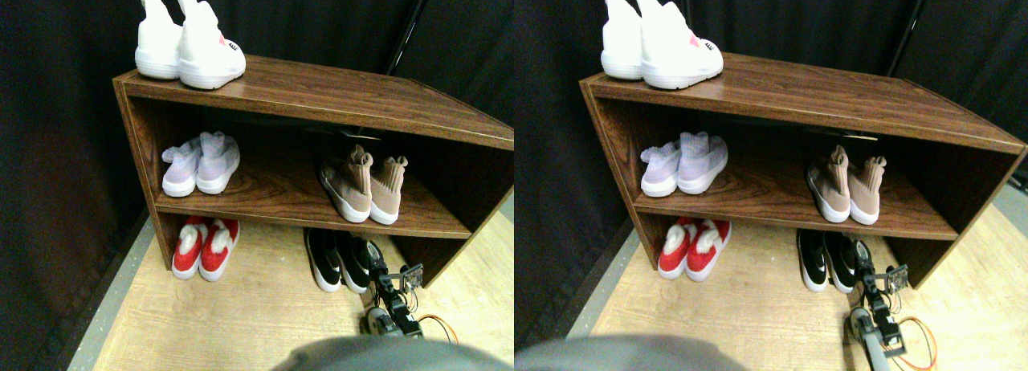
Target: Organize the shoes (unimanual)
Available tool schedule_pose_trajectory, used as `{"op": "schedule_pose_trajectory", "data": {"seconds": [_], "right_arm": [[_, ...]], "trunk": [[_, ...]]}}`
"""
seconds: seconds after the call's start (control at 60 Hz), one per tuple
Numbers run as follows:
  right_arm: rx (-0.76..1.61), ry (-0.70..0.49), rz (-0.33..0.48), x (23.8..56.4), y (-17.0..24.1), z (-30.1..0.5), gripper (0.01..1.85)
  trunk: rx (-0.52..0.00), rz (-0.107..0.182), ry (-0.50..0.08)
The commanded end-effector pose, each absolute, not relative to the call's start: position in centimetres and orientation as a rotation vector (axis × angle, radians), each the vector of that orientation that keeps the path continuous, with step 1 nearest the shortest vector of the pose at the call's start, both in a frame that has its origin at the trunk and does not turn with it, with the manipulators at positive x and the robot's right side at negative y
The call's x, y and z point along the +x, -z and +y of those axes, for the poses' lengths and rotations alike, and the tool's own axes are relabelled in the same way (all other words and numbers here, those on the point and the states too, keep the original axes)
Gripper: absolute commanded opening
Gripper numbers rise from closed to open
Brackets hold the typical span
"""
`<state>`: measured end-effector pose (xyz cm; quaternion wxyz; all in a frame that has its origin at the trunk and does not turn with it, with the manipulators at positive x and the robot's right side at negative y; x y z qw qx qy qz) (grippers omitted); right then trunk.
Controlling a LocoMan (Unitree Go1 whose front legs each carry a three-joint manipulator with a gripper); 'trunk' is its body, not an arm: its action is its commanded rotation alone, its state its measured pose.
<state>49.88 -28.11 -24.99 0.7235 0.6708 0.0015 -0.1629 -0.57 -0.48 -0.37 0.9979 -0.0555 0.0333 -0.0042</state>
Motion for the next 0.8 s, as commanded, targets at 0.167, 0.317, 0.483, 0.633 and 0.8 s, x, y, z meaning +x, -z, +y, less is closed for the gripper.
{"op": "schedule_pose_trajectory", "data": {"seconds": [0.167, 0.317, 0.483, 0.633, 0.8], "right_arm": [[1.496, 0.374, 0.048, 49.9, 25.1, -27.1, 0.06], [1.498, 0.372, 0.052, 49.8, 24.8, -26.9, 0.06], [1.502, 0.342, 0.079, 49.8, 24.7, -26.5, 0.06], [1.502, 0.324, 0.089, 49.7, 24.7, -26.3, 0.06], [1.492, 0.323, 0.081, 49.4, 24.5, -26.2, 0.06]], "trunk": [[-0.128, 0.098, -0.004], [-0.128, 0.097, -0.002], [-0.131, 0.095, 0.000], [-0.134, 0.094, 0.001], [-0.136, 0.093, 0.004]]}}
